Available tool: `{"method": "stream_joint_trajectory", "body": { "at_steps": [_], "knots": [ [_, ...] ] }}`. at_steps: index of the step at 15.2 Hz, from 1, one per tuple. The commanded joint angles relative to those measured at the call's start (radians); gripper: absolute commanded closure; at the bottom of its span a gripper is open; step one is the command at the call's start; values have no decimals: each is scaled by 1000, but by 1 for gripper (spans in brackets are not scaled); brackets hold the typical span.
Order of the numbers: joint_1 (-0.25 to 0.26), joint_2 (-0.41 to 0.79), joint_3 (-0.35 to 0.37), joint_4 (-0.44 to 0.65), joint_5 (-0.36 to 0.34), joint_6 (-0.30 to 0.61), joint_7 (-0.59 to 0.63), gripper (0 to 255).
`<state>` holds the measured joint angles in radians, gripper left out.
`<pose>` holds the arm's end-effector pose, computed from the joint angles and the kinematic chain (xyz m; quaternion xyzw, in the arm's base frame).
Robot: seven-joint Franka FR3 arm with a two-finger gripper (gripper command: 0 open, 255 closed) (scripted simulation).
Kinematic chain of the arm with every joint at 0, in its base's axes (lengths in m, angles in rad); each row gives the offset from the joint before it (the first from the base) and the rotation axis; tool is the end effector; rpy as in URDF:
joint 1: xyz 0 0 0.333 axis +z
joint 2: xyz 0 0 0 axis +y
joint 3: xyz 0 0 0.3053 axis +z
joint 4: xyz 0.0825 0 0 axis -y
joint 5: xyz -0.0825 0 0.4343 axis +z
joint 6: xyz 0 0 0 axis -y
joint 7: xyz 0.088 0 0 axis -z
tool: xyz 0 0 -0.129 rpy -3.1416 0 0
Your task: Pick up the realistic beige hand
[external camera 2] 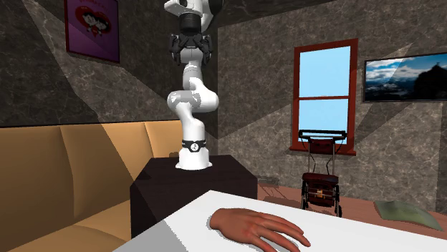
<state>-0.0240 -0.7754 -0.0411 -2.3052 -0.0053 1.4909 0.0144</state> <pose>0.3579 -0.0268 0.5764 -0.9992 0.0337 0.0194 0.0121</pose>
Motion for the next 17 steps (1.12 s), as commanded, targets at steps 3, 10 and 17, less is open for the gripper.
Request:
{"method": "stream_joint_trajectory", "body": {
  "at_steps": [3, 10, 17],
  "knots": [
    [15, 40, 4, -24, -16, 74, -32, 0],
    [58, 215, 20, -68, -70, 329, -129, 0],
    [90, 430, 44, -51, -134, 565, -202, 0]
  ]
}}
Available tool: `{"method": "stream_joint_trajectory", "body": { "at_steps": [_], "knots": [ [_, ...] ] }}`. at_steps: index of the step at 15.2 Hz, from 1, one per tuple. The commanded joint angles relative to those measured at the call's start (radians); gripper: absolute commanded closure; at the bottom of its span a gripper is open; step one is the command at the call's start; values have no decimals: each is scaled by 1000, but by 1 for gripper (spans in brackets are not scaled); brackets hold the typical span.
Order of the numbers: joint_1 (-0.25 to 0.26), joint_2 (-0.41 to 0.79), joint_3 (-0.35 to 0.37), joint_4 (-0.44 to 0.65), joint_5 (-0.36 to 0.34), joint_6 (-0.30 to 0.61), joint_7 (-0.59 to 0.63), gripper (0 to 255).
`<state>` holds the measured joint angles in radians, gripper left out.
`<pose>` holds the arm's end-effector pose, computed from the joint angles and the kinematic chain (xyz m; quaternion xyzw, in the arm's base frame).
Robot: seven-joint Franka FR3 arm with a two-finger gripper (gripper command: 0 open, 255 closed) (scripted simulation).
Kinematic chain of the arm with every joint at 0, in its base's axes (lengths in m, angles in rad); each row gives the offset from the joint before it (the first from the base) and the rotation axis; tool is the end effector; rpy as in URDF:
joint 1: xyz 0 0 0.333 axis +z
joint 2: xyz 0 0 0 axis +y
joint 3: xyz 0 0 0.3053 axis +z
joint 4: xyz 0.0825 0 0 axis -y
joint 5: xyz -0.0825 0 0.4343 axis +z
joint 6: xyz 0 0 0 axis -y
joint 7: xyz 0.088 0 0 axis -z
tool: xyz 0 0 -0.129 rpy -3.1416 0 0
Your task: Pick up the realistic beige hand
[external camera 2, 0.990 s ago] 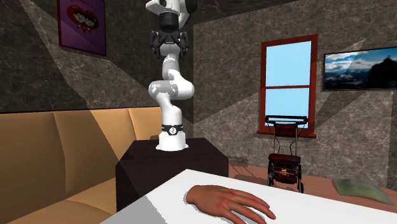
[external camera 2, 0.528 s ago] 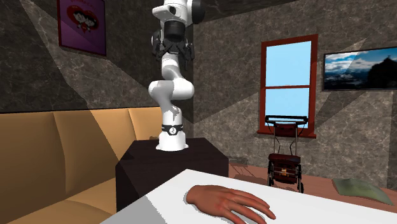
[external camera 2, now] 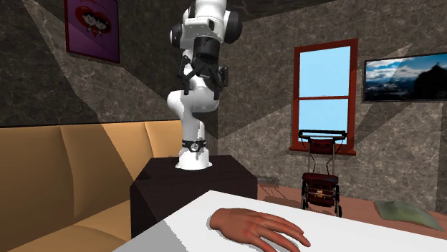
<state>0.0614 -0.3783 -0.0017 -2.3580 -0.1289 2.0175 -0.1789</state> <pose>0.4880 0.0191 0.4252 0.9875 0.1453 0.0154 0.0593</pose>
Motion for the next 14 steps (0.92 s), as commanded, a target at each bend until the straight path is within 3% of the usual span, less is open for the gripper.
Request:
{"method": "stream_joint_trajectory", "body": {
  "at_steps": [1, 14],
  "knots": [
    [8, 65, 8, 8, -22, 70, -17, 0],
    [50, 515, 59, 205, -239, 385, -54, 0]
  ]
}}
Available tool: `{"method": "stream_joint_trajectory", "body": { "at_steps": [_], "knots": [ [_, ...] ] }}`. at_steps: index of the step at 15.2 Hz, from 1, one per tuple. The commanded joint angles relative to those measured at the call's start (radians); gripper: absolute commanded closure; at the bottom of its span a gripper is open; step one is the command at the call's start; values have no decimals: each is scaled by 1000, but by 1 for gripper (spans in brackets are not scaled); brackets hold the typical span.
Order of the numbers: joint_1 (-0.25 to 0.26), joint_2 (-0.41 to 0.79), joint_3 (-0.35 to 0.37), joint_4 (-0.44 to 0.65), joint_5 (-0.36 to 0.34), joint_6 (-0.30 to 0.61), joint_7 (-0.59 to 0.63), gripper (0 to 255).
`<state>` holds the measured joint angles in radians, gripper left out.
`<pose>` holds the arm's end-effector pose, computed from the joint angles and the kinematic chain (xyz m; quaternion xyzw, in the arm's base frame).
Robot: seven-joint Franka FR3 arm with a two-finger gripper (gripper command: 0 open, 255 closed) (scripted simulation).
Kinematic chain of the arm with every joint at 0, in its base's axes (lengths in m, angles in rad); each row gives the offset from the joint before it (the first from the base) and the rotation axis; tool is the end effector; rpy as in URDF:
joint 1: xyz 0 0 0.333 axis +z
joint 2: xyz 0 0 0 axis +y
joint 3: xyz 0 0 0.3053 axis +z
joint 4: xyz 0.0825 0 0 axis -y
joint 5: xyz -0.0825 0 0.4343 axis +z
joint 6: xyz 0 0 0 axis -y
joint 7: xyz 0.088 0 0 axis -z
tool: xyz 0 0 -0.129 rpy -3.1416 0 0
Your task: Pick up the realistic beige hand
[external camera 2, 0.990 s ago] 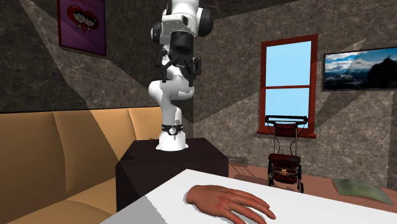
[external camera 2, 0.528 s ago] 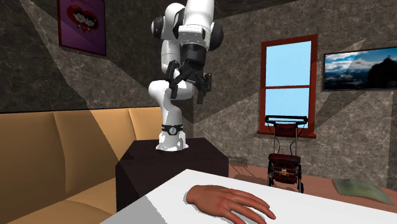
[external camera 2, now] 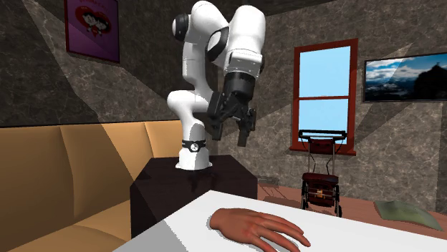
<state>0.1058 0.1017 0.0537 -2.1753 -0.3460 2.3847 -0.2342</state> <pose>0.5931 0.0870 0.2916 0.9419 0.3085 0.0488 0.1240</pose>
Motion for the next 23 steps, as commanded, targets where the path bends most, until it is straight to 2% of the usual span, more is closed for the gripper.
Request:
{"method": "stream_joint_trajectory", "body": {
  "at_steps": [1, 11, 20, 21, 23],
  "knots": [
    [11, 70, 4, 45, -44, 34, 2, 0],
    [94, 416, -14, 318, -244, 144, 1, 0],
    [110, 490, -39, 327, -281, 205, 49, 0],
    [110, 492, -38, 331, -280, 203, 49, 255],
    [110, 492, -38, 330, -280, 203, 49, 255]
  ]
}}
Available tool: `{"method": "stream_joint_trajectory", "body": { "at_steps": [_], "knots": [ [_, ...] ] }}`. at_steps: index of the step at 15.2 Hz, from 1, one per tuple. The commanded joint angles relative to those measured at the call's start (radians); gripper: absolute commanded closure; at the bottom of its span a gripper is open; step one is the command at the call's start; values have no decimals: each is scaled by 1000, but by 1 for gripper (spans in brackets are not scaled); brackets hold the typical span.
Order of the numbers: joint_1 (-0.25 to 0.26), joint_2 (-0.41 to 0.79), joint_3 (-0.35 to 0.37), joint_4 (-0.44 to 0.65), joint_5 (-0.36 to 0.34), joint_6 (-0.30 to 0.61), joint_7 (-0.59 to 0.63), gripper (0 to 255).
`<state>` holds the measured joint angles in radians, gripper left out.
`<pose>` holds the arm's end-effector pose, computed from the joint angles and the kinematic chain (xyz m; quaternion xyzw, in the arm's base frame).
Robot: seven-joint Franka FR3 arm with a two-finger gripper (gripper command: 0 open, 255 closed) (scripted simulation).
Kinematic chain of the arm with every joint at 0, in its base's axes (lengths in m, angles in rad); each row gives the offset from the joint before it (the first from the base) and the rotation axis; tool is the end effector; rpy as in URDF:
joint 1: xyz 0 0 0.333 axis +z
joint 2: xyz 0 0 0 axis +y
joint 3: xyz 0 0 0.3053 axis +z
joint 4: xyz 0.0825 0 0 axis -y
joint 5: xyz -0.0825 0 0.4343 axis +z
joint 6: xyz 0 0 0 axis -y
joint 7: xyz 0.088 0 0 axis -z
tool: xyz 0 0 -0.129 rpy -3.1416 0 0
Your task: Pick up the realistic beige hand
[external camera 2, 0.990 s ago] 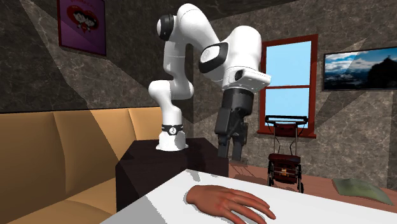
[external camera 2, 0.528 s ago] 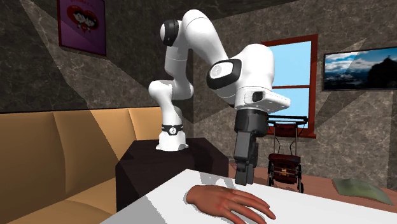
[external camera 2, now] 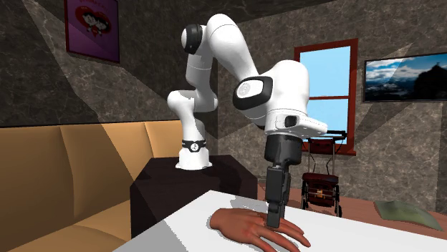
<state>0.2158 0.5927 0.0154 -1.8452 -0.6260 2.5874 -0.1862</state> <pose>0.6689 0.1614 0.1472 0.8780 0.4389 0.0759 0.1755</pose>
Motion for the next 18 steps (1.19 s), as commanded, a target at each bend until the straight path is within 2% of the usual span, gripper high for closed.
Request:
{"method": "stream_joint_trajectory", "body": {
  "at_steps": [1, 7, 18],
  "knots": [
    [0, 1, 0, 0, 0, 0, 0, 255],
    [0, -1, -1, -3, -1, 3, 1, 255],
    [-22, -106, 35, -13, 54, -88, -68, 255]
  ]
}}
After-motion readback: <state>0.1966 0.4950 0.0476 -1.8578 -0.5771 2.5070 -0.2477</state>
